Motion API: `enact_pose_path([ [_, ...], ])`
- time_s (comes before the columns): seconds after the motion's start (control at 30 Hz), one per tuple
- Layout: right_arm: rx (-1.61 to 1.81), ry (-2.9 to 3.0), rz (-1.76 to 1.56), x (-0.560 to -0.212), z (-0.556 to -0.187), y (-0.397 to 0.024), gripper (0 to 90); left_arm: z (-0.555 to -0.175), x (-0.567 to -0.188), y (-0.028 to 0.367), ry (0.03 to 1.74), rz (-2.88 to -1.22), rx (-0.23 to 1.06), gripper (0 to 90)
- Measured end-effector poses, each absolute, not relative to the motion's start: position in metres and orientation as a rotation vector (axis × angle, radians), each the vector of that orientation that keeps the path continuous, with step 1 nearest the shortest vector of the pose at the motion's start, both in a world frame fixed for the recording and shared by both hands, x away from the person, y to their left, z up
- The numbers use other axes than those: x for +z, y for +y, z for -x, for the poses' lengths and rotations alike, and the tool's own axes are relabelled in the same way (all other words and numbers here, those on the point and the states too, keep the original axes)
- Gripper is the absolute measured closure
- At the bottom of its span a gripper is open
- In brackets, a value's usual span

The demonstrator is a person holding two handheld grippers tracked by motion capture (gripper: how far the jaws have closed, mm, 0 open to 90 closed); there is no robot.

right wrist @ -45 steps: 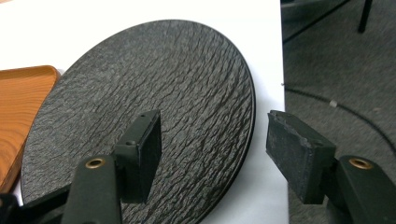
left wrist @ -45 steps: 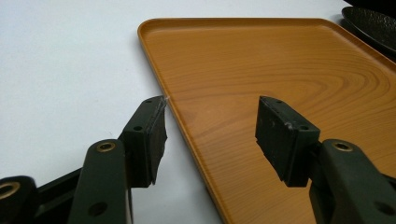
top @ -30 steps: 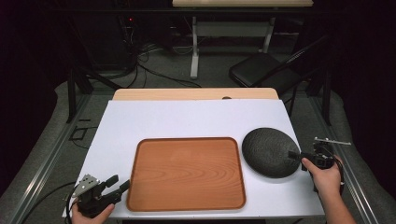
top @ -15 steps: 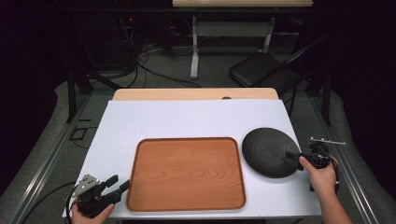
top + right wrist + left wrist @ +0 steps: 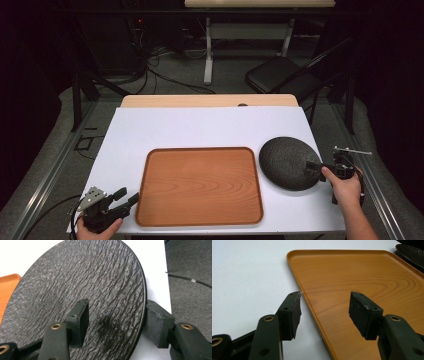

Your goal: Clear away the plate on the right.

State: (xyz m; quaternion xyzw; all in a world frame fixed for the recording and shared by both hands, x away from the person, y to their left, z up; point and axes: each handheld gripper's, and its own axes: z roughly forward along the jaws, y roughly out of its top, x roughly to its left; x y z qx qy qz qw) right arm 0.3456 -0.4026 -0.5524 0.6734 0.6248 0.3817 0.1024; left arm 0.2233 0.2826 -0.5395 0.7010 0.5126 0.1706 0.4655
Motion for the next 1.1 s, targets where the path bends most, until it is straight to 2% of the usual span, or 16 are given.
enact_pose_path([
  [0.2, 1.14, 1.814, -2.03, -0.552, -0.345, -0.406, 48.0, -0.223, -0.539, 0.282, 1.259, -1.72, 0.42, 43.1],
  [0.53, 1.151, 1.811, -2.059, -0.55, -0.344, -0.409, 51.5, -0.223, -0.54, 0.282, 1.26, -1.721, 0.42, 43.1],
  [0.7, 1.17, 1.816, -2.077, -0.549, -0.342, -0.413, 57.1, -0.223, -0.54, 0.282, 1.26, -1.721, 0.42, 43.1],
  [1.1, 1.216, 1.805, -2.077, -0.544, -0.341, -0.415, 58.2, -0.223, -0.54, 0.282, 1.261, -1.722, 0.424, 43.1],
])
